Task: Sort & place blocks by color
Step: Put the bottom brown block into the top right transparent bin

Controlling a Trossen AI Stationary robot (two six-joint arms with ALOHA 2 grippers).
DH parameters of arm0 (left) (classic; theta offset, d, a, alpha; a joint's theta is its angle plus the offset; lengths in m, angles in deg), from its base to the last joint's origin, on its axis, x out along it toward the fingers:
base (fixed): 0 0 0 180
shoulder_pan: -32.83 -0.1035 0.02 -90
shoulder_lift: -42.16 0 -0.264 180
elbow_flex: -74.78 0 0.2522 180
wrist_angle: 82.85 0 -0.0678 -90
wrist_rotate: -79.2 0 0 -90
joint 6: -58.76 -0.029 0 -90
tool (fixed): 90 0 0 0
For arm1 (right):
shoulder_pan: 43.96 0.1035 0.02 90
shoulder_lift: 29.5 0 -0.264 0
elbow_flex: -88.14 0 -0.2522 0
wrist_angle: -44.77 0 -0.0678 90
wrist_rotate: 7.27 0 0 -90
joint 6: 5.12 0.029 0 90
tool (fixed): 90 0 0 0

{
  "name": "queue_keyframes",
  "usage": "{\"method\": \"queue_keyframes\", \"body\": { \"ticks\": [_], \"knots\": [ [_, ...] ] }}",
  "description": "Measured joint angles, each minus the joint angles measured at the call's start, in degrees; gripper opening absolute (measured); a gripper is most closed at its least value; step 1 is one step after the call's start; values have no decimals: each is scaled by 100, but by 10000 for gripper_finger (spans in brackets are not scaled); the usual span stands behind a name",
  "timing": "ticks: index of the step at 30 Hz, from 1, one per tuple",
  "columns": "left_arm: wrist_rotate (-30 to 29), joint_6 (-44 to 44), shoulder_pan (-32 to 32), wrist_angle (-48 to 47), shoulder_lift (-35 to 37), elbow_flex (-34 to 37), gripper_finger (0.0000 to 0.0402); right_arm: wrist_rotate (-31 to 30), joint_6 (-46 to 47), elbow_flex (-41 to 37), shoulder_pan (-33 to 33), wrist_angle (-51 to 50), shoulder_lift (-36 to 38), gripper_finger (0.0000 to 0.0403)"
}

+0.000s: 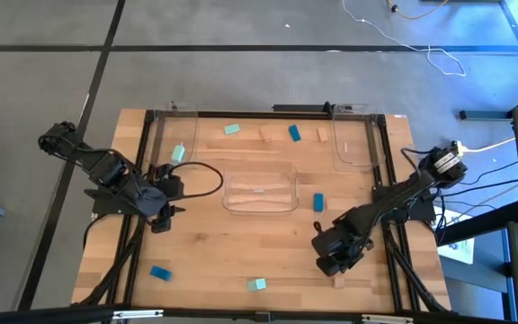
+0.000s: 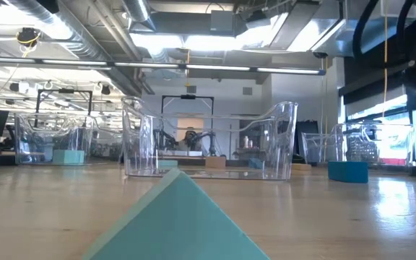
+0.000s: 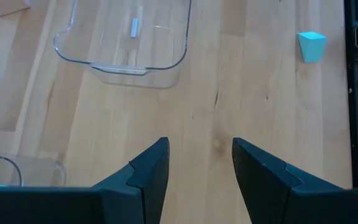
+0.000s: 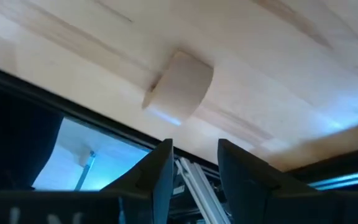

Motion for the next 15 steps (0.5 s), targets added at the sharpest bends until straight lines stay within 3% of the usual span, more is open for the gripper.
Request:
{"method": "queue_keyframes", "body": {
  "ticks": [7,15],
  "knots": [
    [0,-5,0,4,-4,0,167,413,-28,0,-5,70,-300,127],
    [-2,-8,0,7,-4,0,167,708,-820,0,-173,38,-392,127]
  ]
}}
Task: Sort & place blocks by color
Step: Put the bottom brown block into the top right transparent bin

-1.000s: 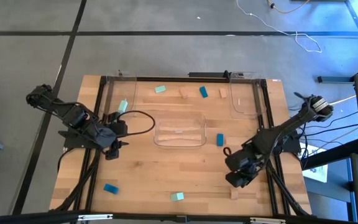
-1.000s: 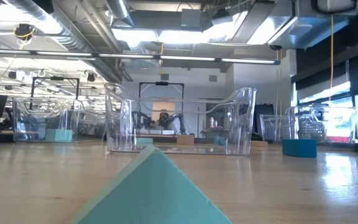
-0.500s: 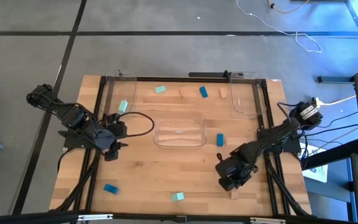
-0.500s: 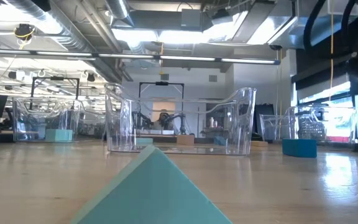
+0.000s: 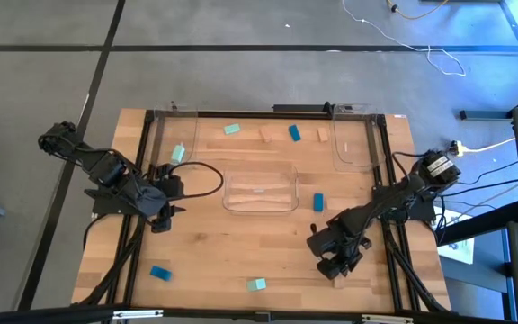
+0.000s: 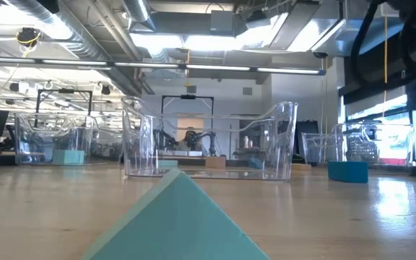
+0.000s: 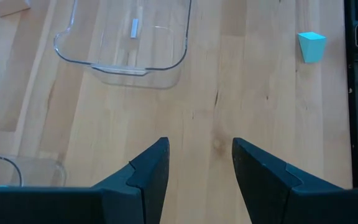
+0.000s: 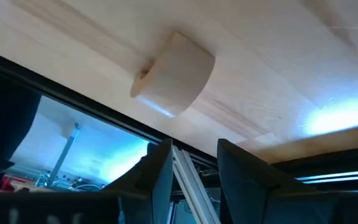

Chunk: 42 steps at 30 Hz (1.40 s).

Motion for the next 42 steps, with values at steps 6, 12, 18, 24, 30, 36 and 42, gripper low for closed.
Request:
{"method": "queue_keyframes", "body": {
  "ticks": [6,12,18,24,30,36,42],
  "knots": [
    [0,-3,-2,-1,0,0,167,45,-61,0,-90,-2,0,127],
    [0,-3,-2,-2,0,0,167,46,-61,0,-85,0,0,127],
    [0,-4,-2,-1,0,0,167,-142,-59,0,-85,131,0,127],
    [0,-4,-2,-2,0,0,167,-714,251,0,-87,365,0,127],
    [0,-4,-2,-2,0,0,167,-984,1215,0,-87,479,0,127],
    [0,-4,-2,-1,0,0,167,-984,1408,0,-85,485,0,127],
    [0,-4,-2,0,0,0,167,-1014,1292,0,-79,435,0,127]
  ]
}}
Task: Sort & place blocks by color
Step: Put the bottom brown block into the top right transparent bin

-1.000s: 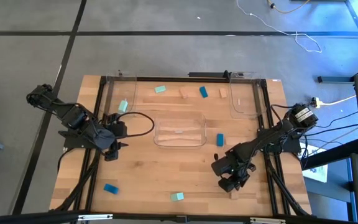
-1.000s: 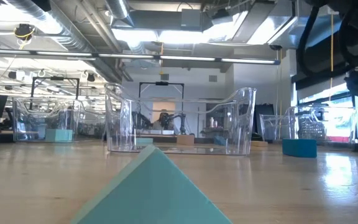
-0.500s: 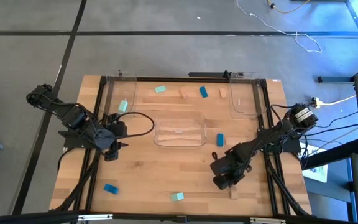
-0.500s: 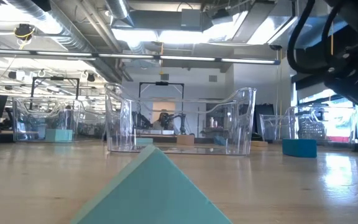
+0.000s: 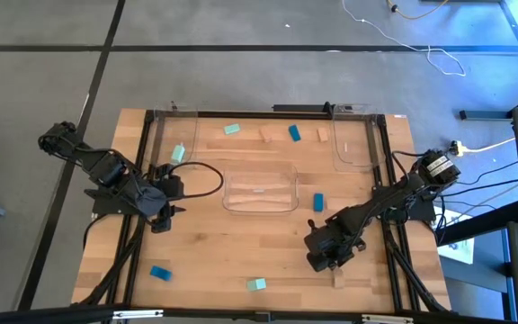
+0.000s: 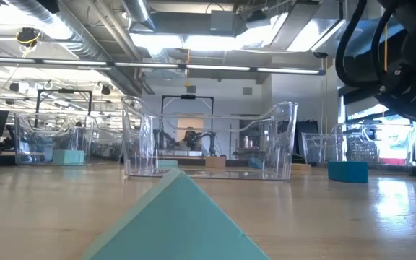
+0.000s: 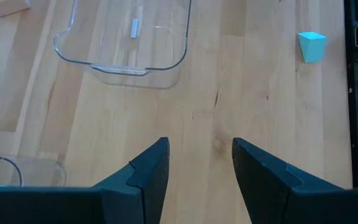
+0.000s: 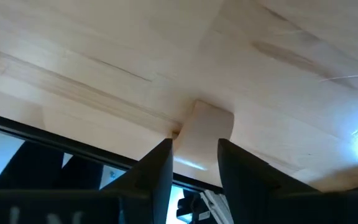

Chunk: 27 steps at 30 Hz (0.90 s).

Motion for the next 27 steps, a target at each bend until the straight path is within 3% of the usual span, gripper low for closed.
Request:
{"method": "queue_keyframes", "body": {
  "ticks": [7,14,17,27],
  "knots": [
    [0,1,0,0,0,0,167,-2,2,0,6,427,0,148],
    [0,2,0,-2,0,0,167,-4,555,2,205,249,2,251],
    [0,2,-1,-1,0,0,167,-10,1011,2,350,65,2,278],
    [0,2,0,-2,0,0,167,-292,1859,2,811,600,3,281]
  ]
}}
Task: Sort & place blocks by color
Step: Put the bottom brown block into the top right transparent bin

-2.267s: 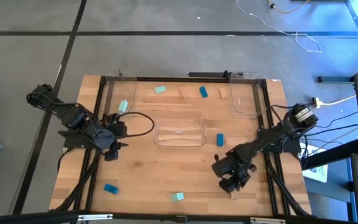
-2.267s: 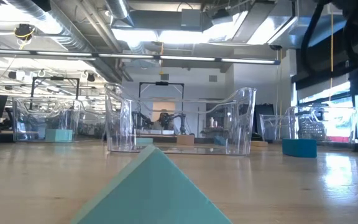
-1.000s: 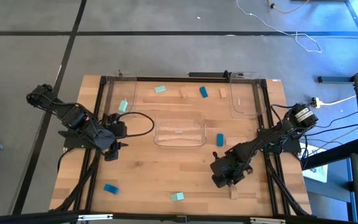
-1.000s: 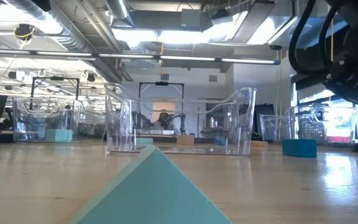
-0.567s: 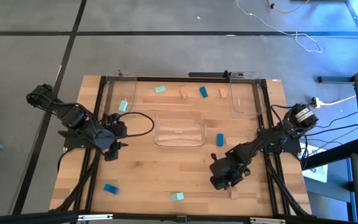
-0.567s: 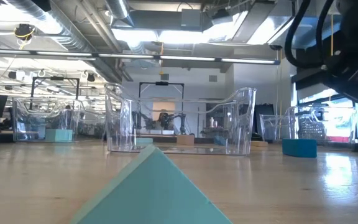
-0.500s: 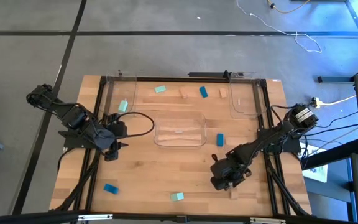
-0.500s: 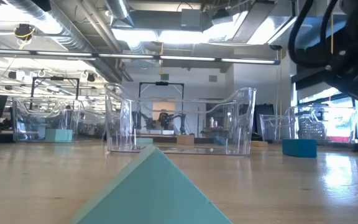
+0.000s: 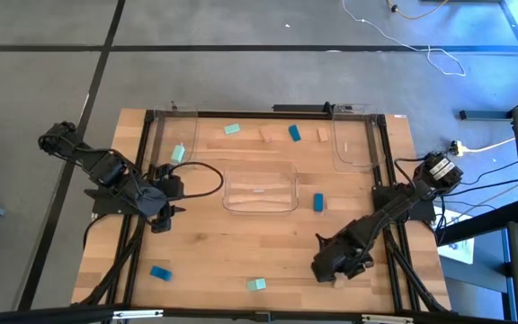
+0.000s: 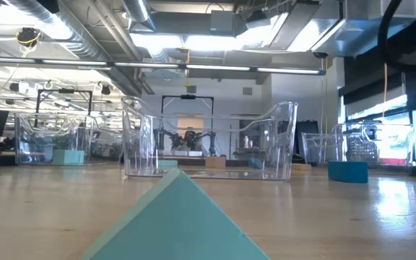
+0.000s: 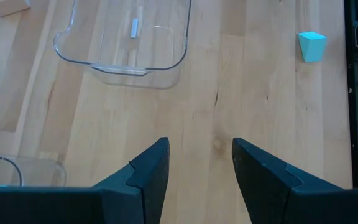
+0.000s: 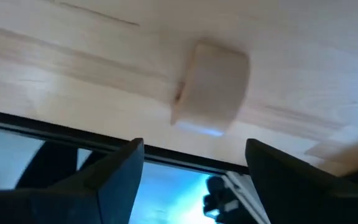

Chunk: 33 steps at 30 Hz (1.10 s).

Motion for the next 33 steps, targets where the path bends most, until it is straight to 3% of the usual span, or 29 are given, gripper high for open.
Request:
{"method": "queue_keyframes", "body": {
  "ticks": [7,12,23,27,33],
  "knots": [
    [0,0,-2,1,0,0,167,-740,505,0,21,7,1,281],
    [0,0,-2,2,0,0,167,-424,525,0,140,-23,-40,276],
    [0,0,-2,2,0,0,167,-366,544,0,214,-59,-49,273],
    [0,0,-2,2,0,0,167,-33,604,0,214,-59,-49,273],
    [0,0,-1,2,0,0,167,-314,1124,0,217,-34,-49,273]
  ]
}}
